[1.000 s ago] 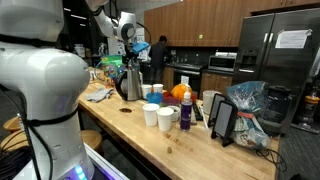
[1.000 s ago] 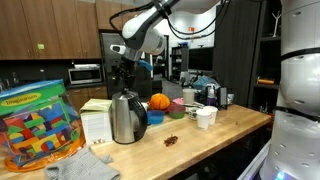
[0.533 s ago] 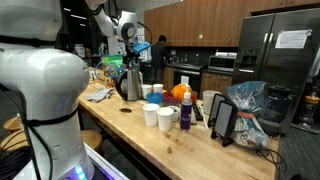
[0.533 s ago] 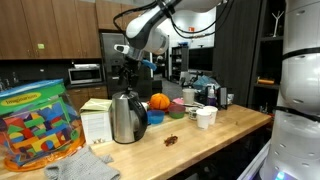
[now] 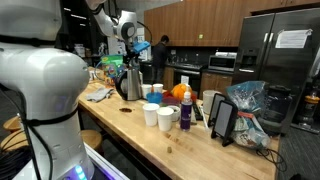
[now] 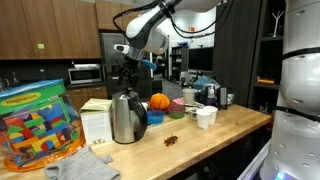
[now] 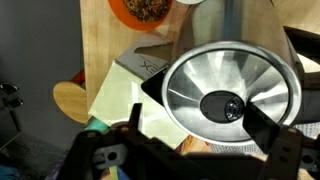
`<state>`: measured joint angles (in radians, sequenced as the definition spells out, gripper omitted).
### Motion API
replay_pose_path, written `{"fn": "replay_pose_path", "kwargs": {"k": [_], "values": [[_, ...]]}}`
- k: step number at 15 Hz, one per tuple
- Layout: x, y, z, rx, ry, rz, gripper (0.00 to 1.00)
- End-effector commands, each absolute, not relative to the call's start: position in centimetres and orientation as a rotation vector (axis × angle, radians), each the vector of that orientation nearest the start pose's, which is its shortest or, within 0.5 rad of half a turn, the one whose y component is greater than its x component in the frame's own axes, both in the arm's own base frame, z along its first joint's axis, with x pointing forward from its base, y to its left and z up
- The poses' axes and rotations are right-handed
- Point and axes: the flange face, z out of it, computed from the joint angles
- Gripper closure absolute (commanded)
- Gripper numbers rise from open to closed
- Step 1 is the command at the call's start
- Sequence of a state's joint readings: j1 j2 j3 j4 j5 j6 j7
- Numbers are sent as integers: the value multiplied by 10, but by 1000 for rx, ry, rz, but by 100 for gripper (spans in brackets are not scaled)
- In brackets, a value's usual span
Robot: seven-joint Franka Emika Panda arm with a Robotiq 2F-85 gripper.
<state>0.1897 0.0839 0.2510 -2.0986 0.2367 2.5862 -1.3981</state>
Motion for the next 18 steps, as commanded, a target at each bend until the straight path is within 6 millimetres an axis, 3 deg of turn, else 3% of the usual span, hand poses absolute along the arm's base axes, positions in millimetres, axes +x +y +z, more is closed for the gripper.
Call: {"fn": "replay_pose_path", "kwargs": {"k": [1,18], "values": [[539,242,435,2018,2253,680,0],[550,245,436,1984,2282,686,0]]}}
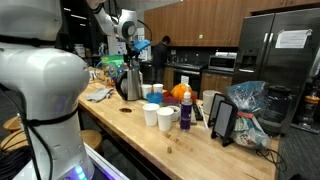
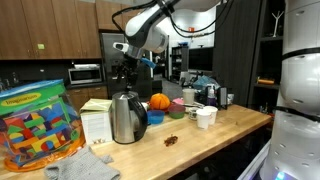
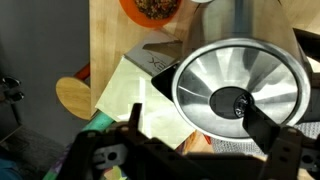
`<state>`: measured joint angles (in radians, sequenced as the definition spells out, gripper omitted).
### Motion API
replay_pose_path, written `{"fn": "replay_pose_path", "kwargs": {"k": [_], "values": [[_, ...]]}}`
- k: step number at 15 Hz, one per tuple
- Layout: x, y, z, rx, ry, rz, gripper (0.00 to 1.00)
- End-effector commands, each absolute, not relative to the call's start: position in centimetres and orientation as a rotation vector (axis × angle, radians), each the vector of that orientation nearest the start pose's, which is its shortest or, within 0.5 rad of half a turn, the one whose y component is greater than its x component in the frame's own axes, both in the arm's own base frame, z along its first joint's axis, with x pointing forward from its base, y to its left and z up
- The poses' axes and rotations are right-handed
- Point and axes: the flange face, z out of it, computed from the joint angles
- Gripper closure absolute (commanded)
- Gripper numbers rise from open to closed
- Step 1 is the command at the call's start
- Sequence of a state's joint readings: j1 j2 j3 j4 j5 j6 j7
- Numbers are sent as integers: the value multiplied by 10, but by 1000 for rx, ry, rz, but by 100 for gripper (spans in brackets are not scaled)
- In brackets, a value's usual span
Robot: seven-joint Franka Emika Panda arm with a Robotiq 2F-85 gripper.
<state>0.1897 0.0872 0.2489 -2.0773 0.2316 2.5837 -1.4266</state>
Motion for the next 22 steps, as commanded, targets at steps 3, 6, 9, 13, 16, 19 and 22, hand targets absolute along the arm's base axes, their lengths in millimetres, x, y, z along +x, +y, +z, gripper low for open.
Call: {"fn": "replay_pose_path", "kwargs": {"k": [3,6,9,13,16,19,22], "values": [[551,245,434,1979,2286,682,0],[553,247,433,1973,2292,682,0],[557,248,433,1969,2297,685,0],[558,249,430,1978,2298,689,0],[553,248,427,1996,2294,693,0],[550,246,426,2007,2288,694,0],[549,245,422,2019,2293,693,0]]}}
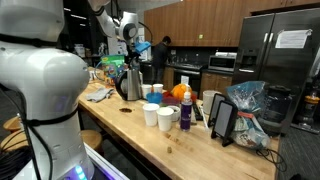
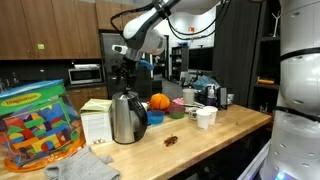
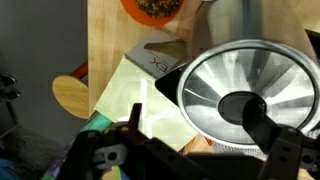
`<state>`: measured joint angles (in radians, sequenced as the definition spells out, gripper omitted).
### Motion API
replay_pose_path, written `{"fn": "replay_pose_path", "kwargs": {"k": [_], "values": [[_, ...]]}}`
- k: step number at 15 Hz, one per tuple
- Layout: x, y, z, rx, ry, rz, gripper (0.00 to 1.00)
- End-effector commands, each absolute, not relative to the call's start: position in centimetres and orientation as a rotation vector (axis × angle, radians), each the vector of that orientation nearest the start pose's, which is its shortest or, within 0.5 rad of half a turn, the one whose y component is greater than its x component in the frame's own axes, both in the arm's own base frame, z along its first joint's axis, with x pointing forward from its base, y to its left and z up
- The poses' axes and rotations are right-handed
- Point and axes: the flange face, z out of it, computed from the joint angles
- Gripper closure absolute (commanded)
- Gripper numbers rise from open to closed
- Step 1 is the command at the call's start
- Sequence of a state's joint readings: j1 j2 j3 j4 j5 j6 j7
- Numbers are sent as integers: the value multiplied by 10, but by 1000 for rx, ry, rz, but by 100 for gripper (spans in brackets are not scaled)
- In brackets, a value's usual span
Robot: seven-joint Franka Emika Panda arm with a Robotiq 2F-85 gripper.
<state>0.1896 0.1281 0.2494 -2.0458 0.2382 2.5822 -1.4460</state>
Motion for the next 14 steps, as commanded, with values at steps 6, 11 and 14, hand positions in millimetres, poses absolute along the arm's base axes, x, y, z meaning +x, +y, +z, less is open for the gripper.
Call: {"fn": "replay_pose_path", "kwargs": {"k": [6,11,14], "values": [[550,241,406,2084,2299,687,0],[551,237,392,2156,2300,691,0],[551,236,390,2179,2292,694,0]]}}
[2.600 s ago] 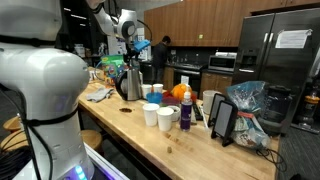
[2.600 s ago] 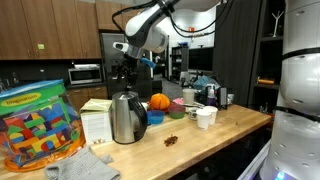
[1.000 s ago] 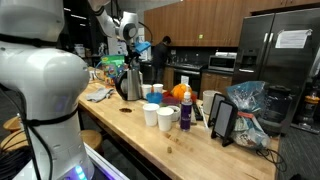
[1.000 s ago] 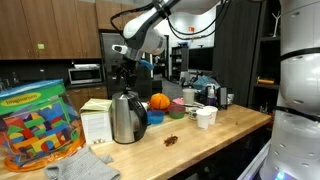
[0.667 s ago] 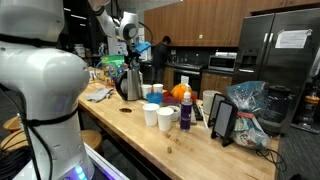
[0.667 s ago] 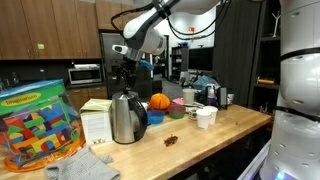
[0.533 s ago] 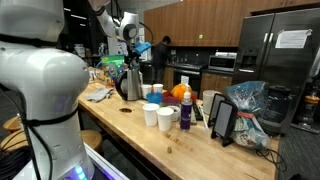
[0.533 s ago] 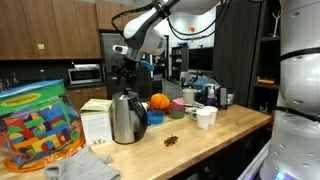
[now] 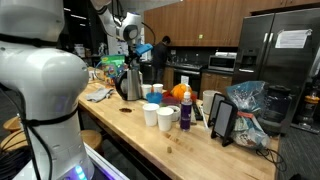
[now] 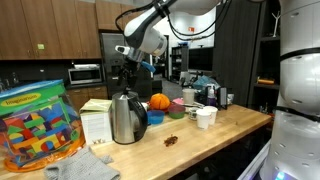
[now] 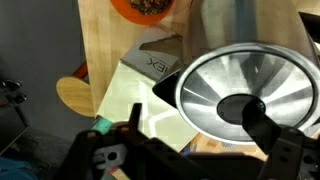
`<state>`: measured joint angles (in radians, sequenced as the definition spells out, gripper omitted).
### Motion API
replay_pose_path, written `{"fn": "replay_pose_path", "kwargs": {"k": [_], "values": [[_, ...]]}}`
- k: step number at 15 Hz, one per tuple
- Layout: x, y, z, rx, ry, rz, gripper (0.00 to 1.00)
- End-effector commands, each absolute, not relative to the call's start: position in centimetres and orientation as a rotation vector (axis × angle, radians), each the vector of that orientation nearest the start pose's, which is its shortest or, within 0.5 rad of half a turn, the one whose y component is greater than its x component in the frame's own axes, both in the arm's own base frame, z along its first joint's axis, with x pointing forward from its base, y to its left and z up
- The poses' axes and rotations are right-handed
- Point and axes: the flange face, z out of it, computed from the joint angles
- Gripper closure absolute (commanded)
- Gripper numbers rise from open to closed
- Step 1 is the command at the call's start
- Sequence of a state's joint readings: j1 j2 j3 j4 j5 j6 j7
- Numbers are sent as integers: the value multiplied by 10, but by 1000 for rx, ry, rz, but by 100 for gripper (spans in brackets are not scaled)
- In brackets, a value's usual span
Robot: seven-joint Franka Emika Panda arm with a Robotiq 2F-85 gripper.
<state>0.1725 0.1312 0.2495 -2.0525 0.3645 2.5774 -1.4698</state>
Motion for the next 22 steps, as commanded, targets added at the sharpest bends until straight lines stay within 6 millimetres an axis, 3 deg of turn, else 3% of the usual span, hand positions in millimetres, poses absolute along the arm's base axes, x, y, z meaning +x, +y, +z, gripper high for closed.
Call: {"fn": "replay_pose_path", "kwargs": {"k": [1,13,18,22], "values": [[550,237,395,2173,2286,704,0],[516,246,486,1912,2307,563,0],[502,249,510,1851,2309,559,0],[479,258,520,1864,2383,527,0]]}}
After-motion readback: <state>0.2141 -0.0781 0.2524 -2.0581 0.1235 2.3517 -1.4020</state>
